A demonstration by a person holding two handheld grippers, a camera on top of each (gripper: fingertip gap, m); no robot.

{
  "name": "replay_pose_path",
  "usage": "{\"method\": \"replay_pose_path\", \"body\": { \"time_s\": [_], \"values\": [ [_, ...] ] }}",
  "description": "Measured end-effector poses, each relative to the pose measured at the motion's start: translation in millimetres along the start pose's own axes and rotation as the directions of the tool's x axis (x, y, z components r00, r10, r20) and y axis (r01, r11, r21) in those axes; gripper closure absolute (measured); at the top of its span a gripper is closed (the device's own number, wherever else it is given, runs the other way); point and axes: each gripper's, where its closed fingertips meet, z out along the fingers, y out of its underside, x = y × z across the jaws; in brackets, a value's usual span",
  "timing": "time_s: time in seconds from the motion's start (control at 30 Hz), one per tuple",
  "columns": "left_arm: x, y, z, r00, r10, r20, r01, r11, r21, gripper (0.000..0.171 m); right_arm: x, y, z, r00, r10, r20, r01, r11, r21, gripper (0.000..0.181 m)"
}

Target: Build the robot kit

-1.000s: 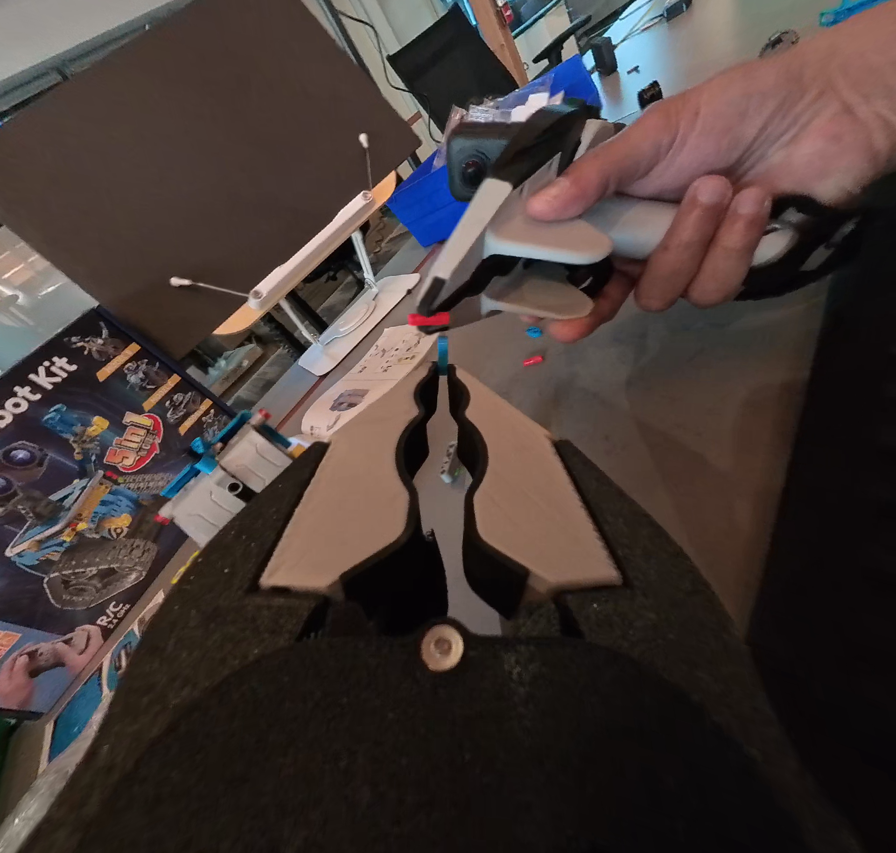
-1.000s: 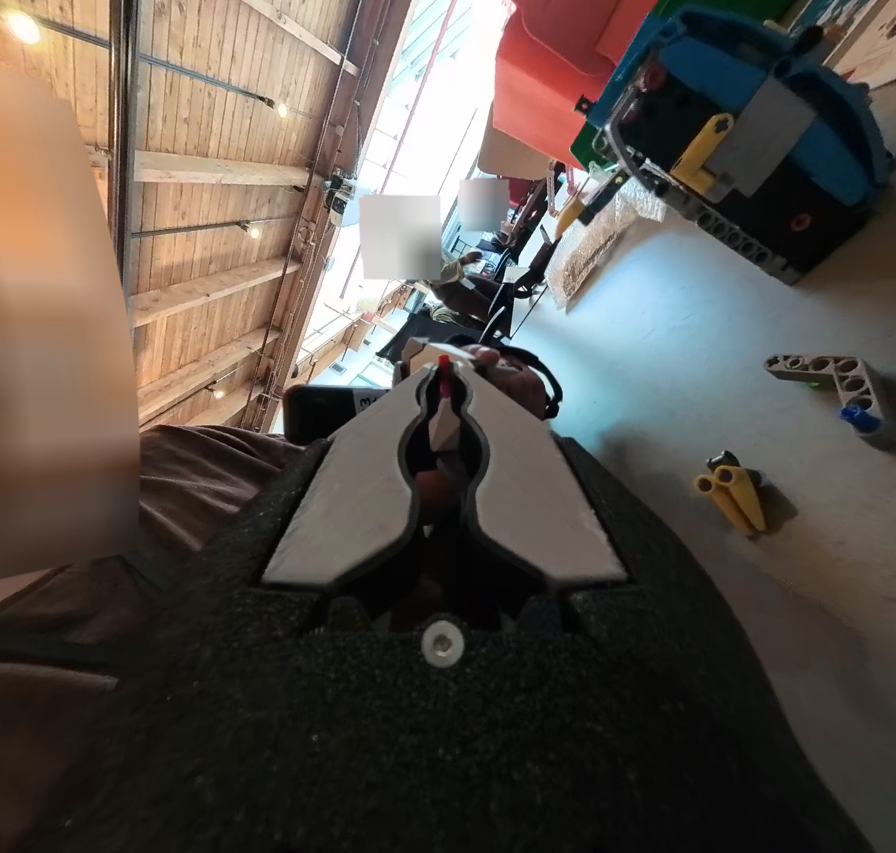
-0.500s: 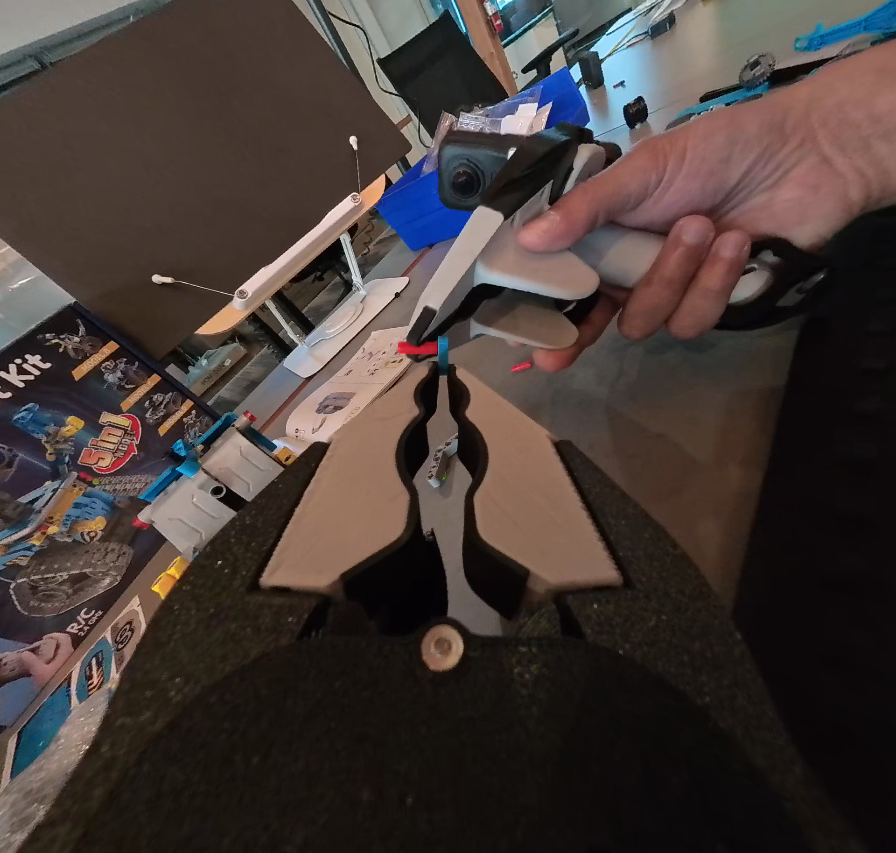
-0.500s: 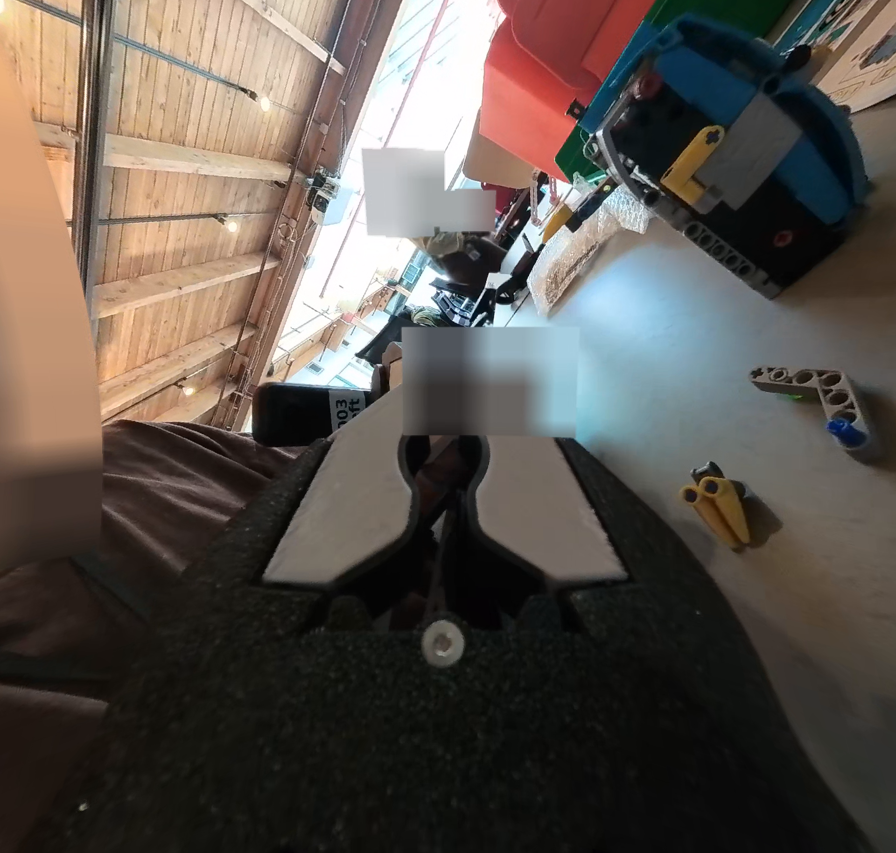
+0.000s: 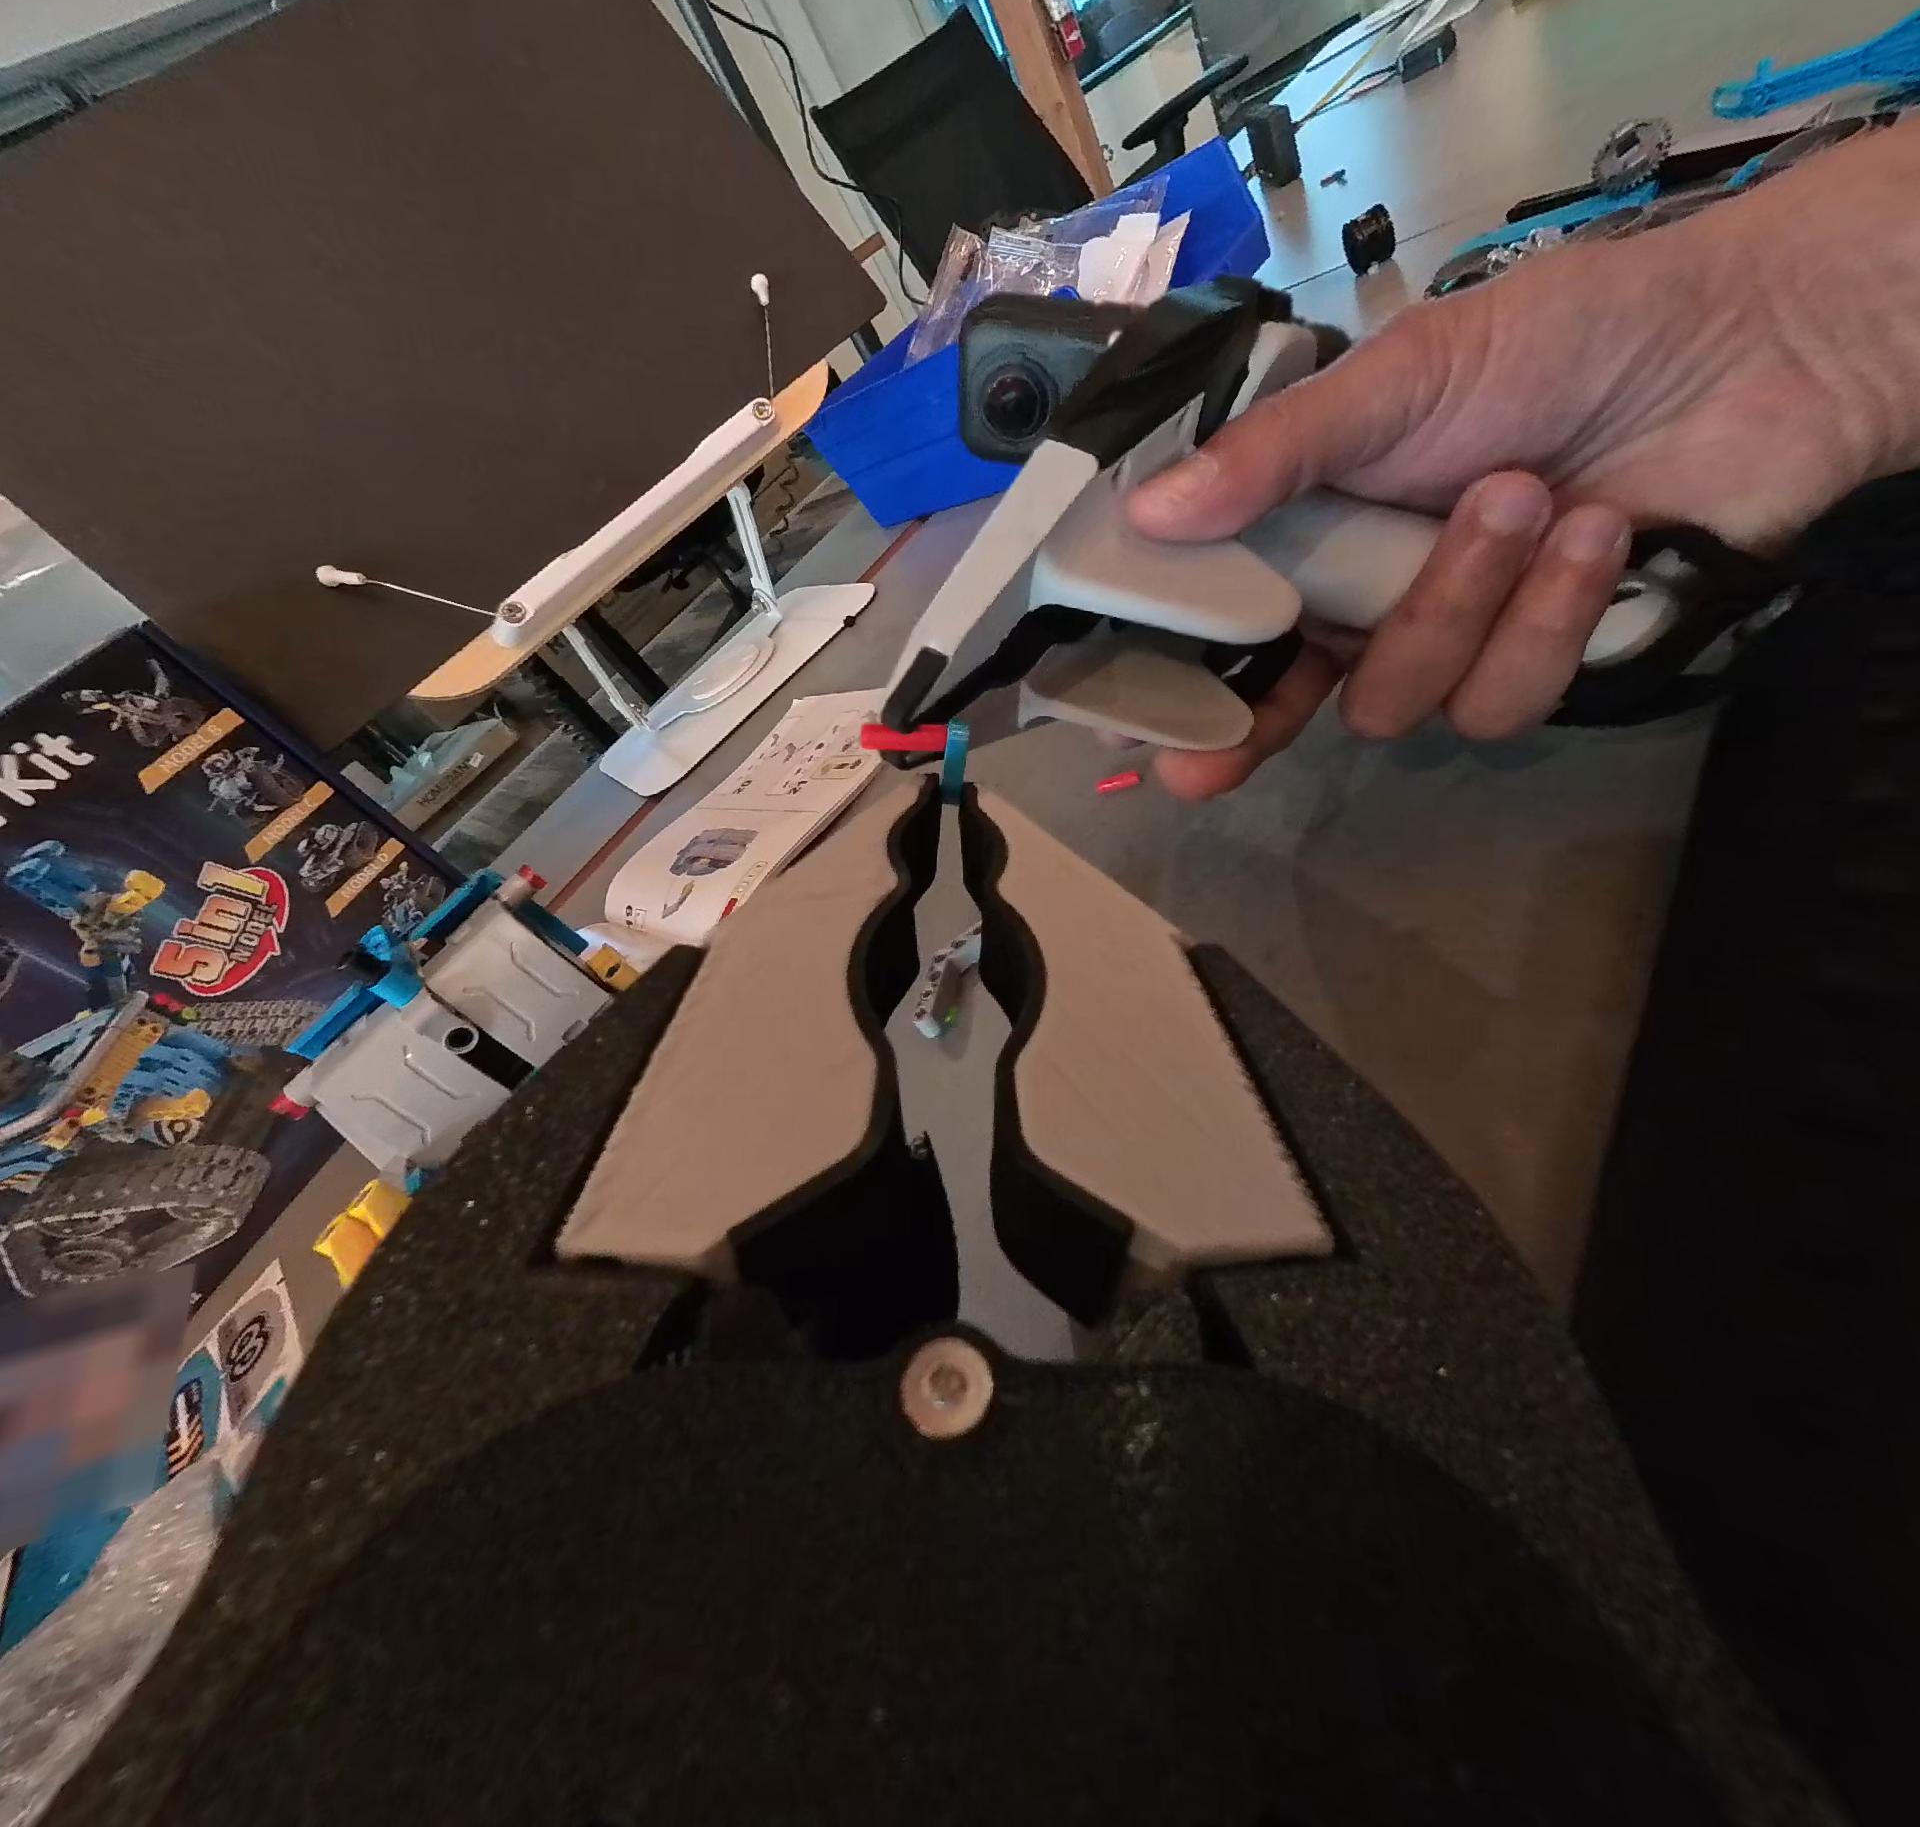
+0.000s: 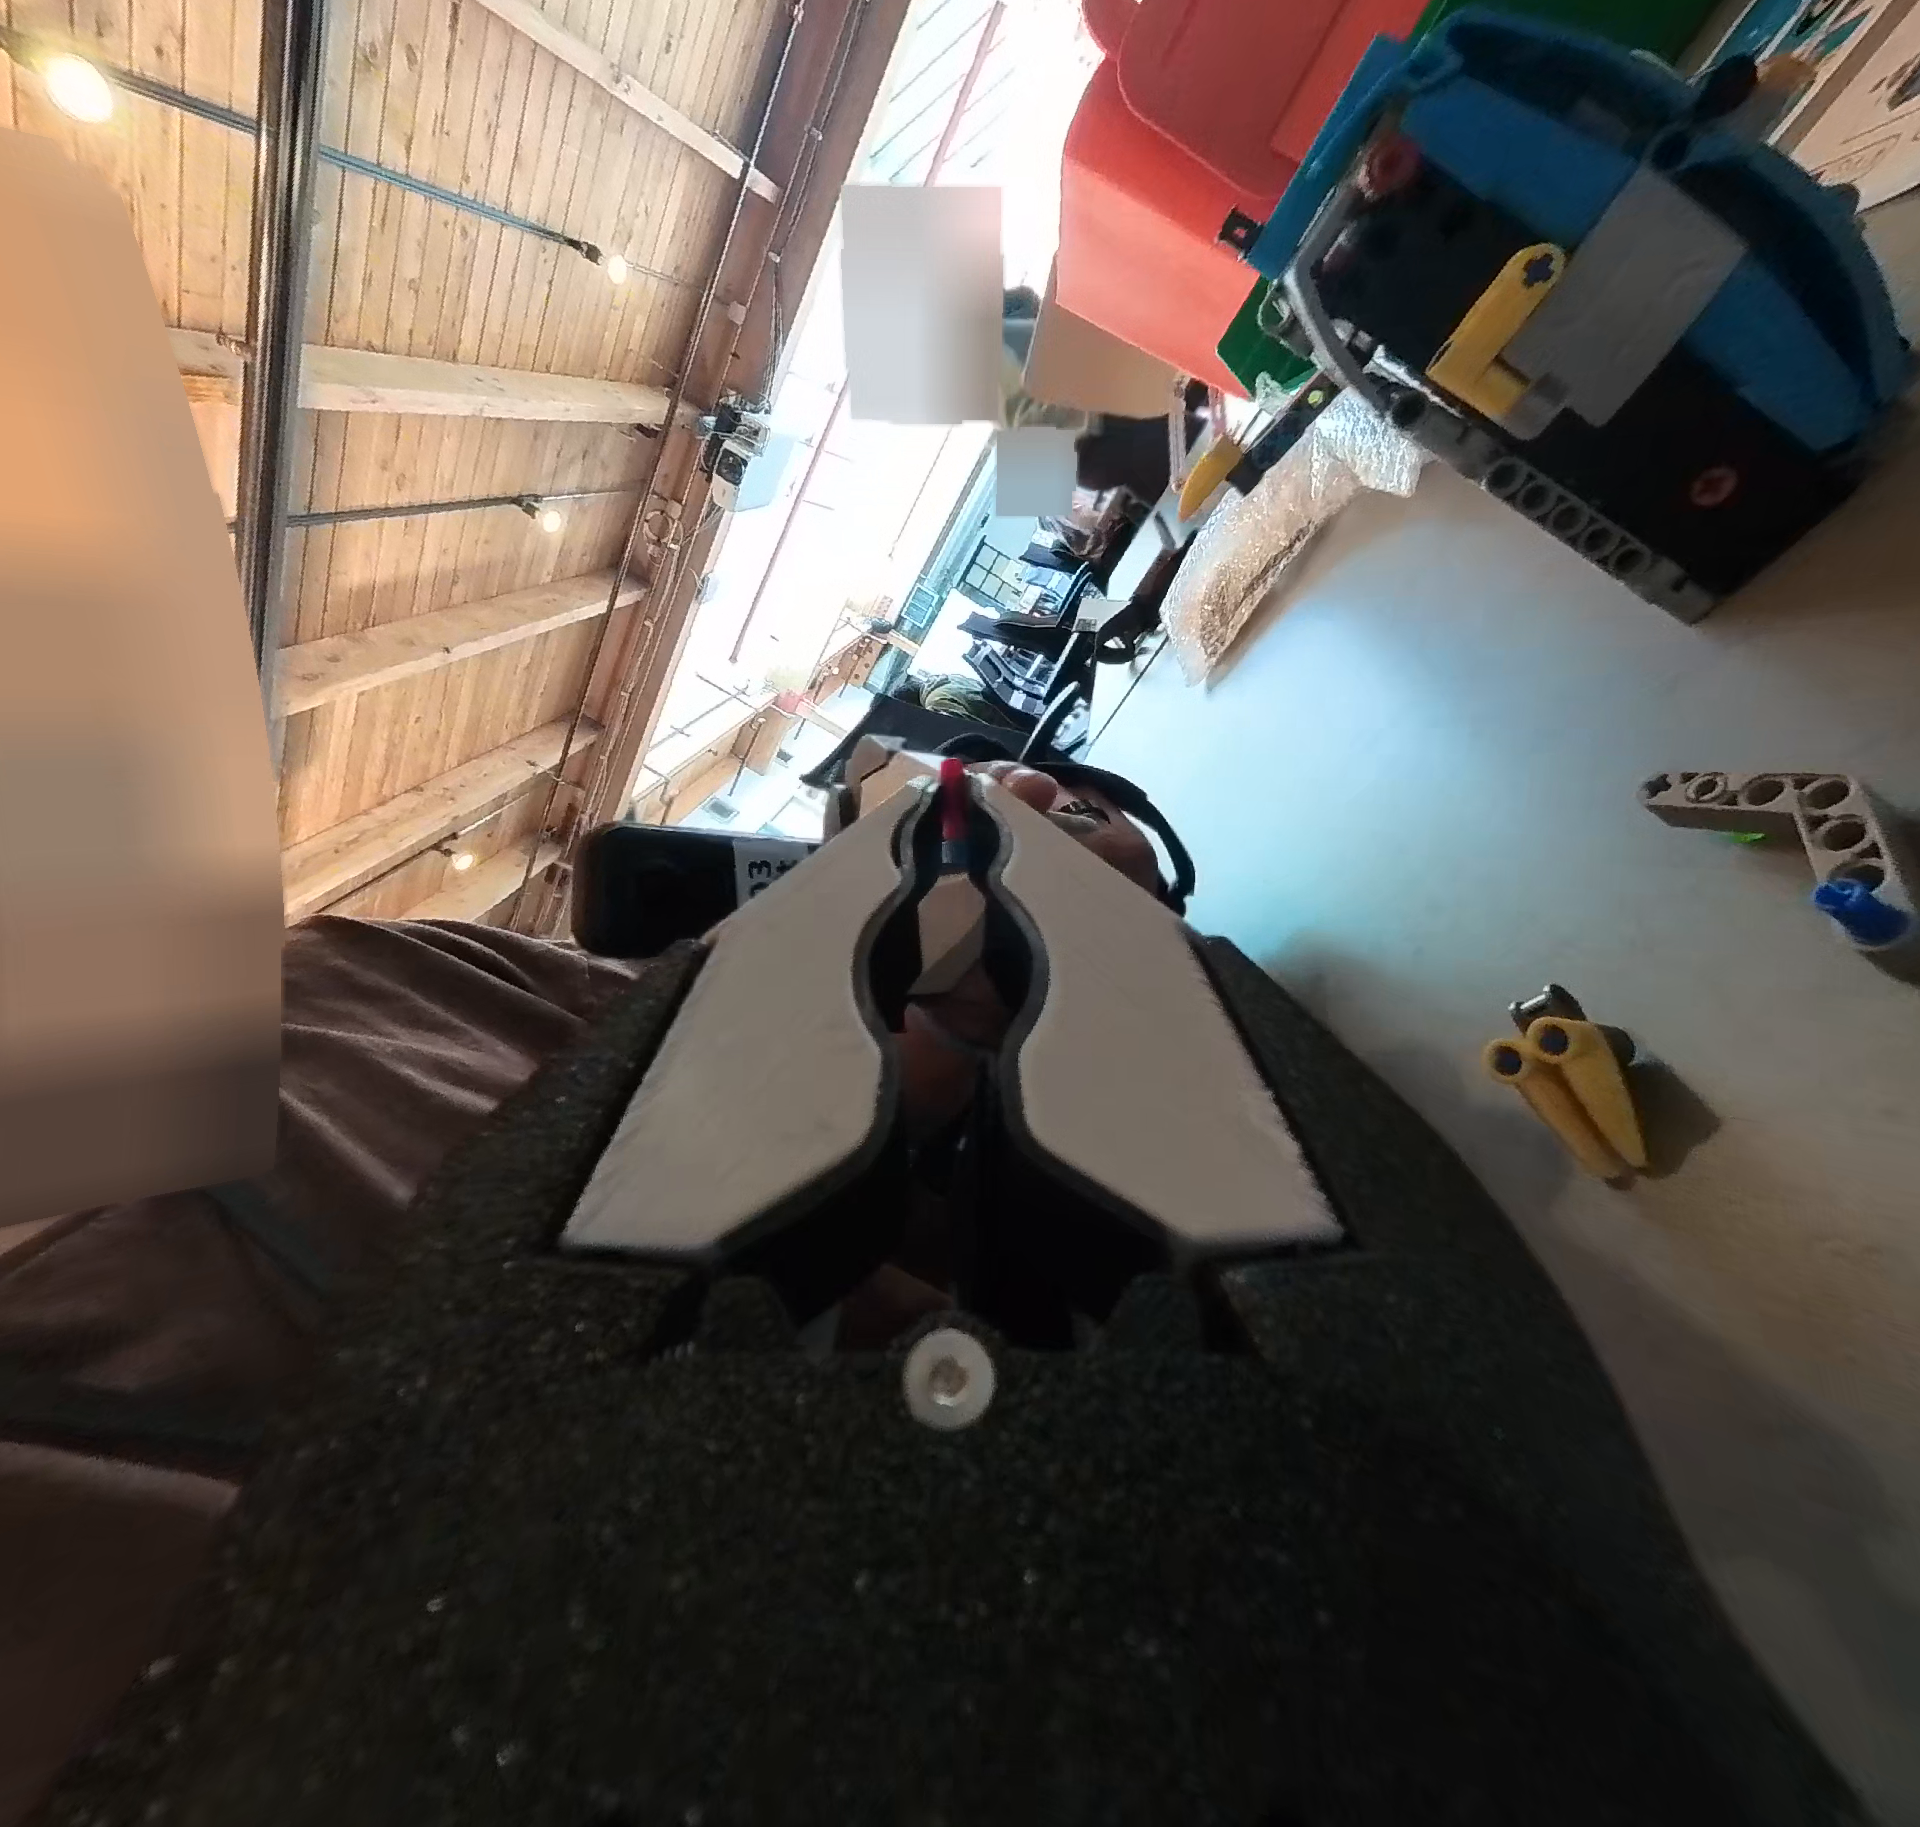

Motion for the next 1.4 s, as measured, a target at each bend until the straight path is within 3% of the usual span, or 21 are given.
{"method": "replay_pose_path", "body": {
  "time_s": [0.03, 0.27, 0.5, 0.67, 0.87, 1.13, 1.4],
  "values": [
    [0, 0, 0, 1.0, -0.008, -0.003, 0.008, 1.0, 0.003, 0.168, 0, 0, 0, 1.0, -0.011, -0.004, 0.011, 1.0, 0.001, 0.179],
    [-8, -6, -2, 0.986, -0.166, -0.005, 0.166, 0.986, 0.031, 0.168, -6, -5, 3, 1.0, -0.003, 0.029, 0.001, 0.999, 0.053, 0.179],
    [-12, -5, -2, 0.974, -0.227, 0.008, 0.227, 0.973, 0.03, 0.169, -5, -8, 4, 1.0, -0.023, 0.02, 0.021, 0.995, 0.094, 0.179],
    [-17, -9, -2, 0.905, -0.423, -0.042, 0.425, 0.903, 0.066, 0.169, -9, -12, 8, 0.998, -0.053, 0.022, 0.049, 0.985, 0.165, 0.179],
    [-21, -10, -3, 0.822, -0.56, -0.1, 0.568, 0.818, 0.087, 0.17, -10, -13, 9, 0.99, -0.139, -0.031, 0.142, 0.976, 0.164, 0.179],
    [-17, -20, -7, 0.809, -0.562, -0.171, 0.583, 0.803, 0.121, 0.169, -18, -15, 11, 0.981, -0.193, 0.004, 0.189, 0.968, 0.165, 0.178],
    [-17, -19, -7, 0.829, -0.538, -0.15, 0.556, 0.823, 0.118, 0.169, -19, -13, 8, 0.981, -0.194, 0.002, 0.191, 0.971, 0.142, 0.178]
  ]
}}
